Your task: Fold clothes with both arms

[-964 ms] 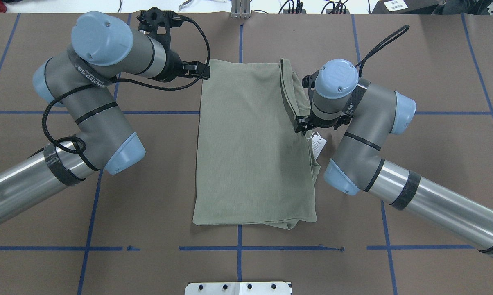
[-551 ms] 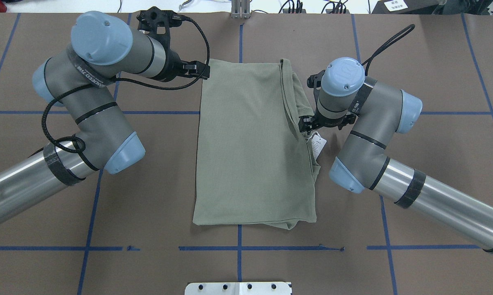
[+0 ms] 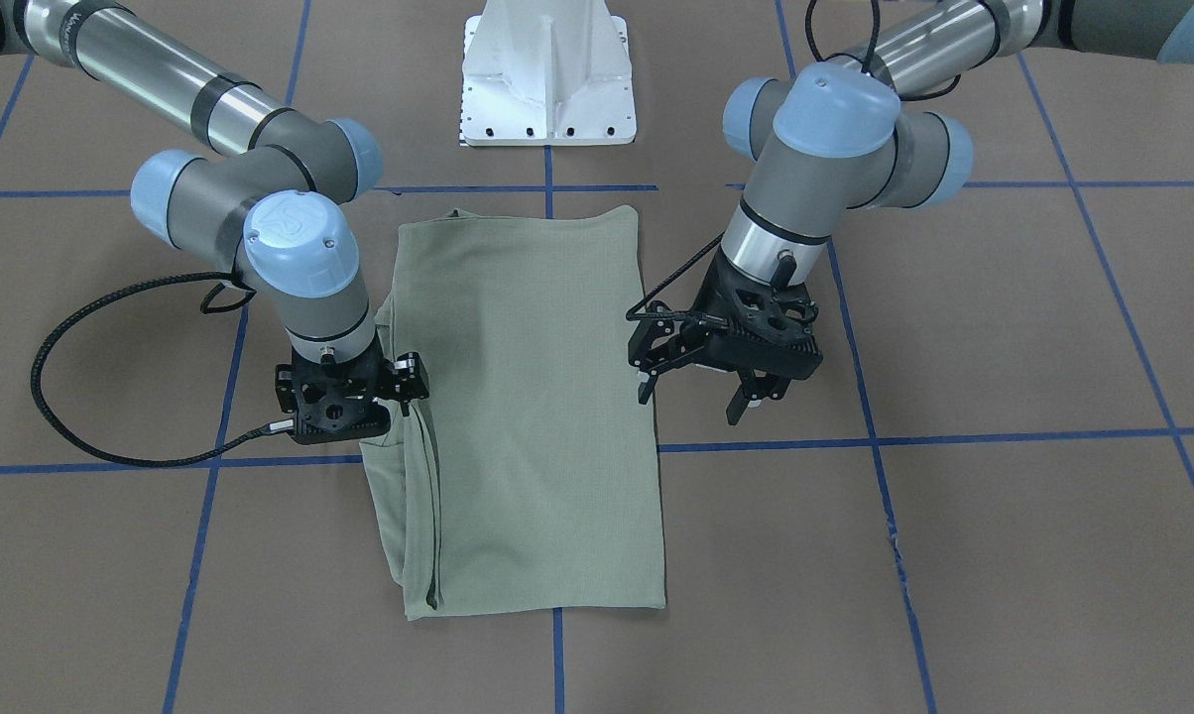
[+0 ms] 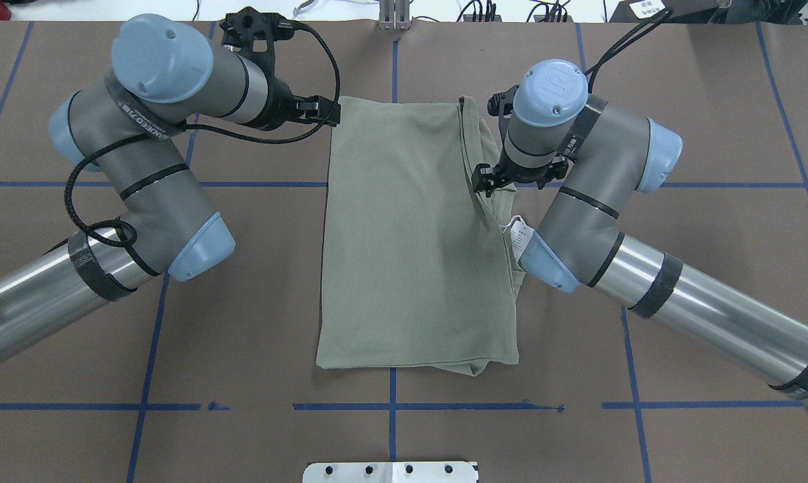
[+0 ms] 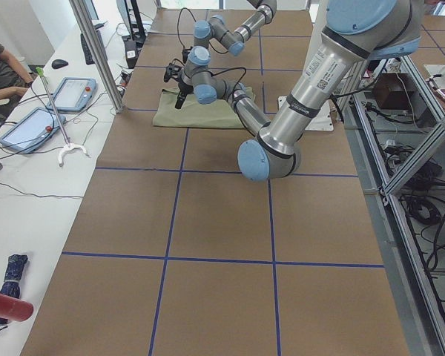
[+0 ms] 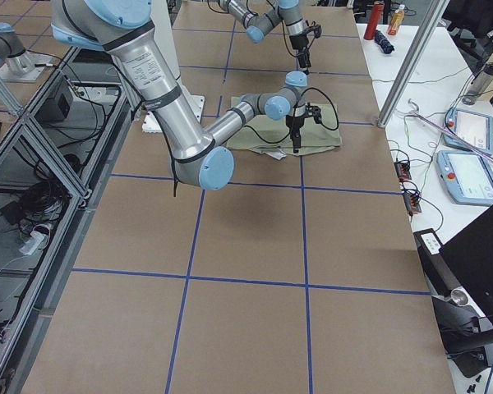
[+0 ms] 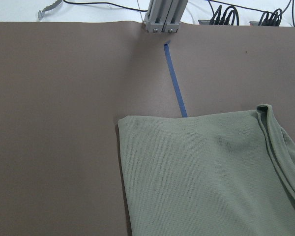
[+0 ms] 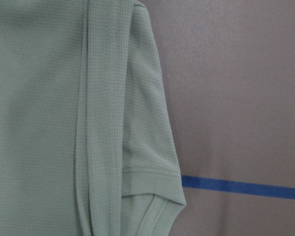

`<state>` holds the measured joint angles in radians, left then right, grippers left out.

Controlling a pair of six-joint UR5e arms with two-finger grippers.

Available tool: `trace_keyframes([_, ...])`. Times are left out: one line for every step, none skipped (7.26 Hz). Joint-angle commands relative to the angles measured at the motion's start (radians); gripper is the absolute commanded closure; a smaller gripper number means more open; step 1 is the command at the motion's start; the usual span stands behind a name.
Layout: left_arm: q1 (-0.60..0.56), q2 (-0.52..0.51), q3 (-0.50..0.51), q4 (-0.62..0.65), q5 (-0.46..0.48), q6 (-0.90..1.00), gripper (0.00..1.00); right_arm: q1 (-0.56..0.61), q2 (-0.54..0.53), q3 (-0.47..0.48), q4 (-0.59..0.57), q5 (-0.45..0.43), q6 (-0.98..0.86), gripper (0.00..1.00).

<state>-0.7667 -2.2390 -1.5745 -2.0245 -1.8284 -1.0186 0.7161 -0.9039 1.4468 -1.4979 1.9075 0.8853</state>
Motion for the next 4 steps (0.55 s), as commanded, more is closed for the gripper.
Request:
trace_keyframes([-0.005,-0.001,0.001,0.001,0.000,0.000,0.00,-0.007,0.068,-0.100,0.002,0.001,-0.002,0.00])
trace_keyframes([-0.005,-0.001,-0.001,0.001,0.000,0.000,0.00,-0.018,0.068,-0.103,0.002,0.002,0.000,0.00])
trace_keyframes([-0.005,-0.001,-0.001,0.001,0.000,0.000,0.00,-0.039,0.059,-0.103,0.002,0.004,0.001,0.00])
trace_keyframes([-0.006,-0.001,-0.001,0.001,0.000,0.000,0.00,-0.041,0.057,-0.103,0.001,0.018,0.001,0.00])
